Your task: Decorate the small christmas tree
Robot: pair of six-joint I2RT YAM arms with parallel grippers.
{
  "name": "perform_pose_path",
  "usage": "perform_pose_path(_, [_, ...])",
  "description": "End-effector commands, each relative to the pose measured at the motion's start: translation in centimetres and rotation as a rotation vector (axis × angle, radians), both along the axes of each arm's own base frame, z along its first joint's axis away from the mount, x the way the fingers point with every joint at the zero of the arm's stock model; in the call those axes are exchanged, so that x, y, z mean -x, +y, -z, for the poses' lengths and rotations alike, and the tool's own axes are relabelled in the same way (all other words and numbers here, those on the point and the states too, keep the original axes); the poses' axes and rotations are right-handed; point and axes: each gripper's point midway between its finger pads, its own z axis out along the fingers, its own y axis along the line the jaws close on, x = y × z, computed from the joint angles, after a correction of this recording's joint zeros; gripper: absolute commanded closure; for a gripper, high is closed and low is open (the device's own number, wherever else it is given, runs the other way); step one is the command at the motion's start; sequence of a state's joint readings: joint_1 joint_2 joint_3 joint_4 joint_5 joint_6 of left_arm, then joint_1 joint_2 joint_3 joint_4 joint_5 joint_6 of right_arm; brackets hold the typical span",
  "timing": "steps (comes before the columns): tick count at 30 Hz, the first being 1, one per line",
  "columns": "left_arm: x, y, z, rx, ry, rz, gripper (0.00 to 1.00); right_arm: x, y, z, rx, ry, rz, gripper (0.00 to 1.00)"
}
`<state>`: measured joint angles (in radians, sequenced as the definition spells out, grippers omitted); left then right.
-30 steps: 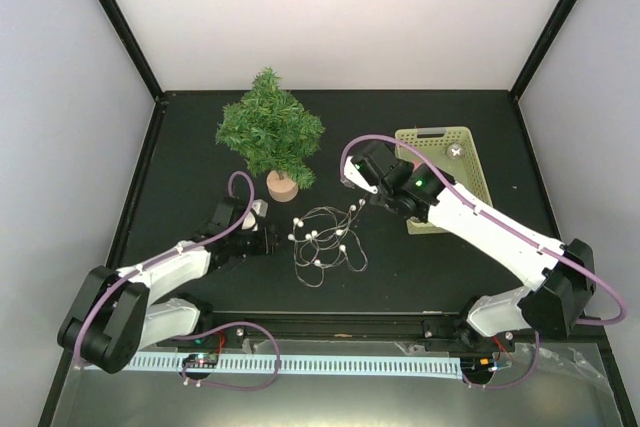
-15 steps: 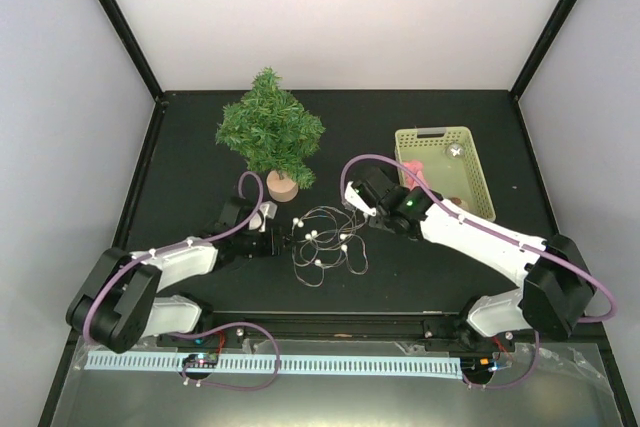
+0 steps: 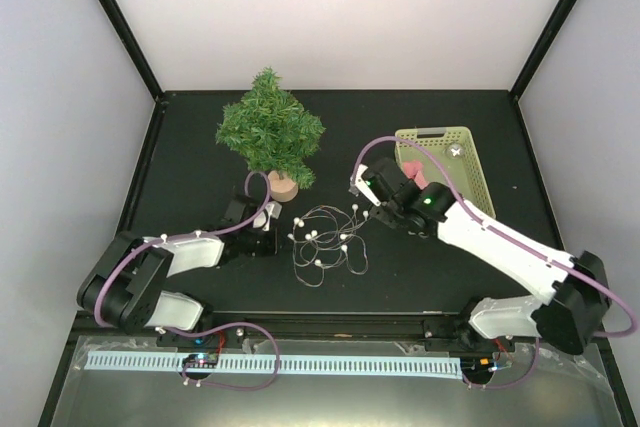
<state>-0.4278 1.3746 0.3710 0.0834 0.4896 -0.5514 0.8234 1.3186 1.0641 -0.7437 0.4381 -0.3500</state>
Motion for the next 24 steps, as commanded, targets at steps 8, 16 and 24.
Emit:
perform_pose_path(8, [-1.1, -0.2, -3.7, -0.022, -0.088, 0.025, 0.98, 3.8, 6.4, -5.0, -0.569, 0.122, -0.076, 0.54])
perform_pose_path(16, [-1.6, 1.7, -5.5, -0.071, -0.145, -0.065, 0.87, 7.4, 12.9, -3.4, -0.776, 0.166, -0.327, 0.55])
perform_pose_path(24, [-0.5, 1.8, -4.4, -0.022, -0.09, -0.087, 0.63, 9.2, 17.0, 3.8, -0.681, 0.311, -0.297, 0.58])
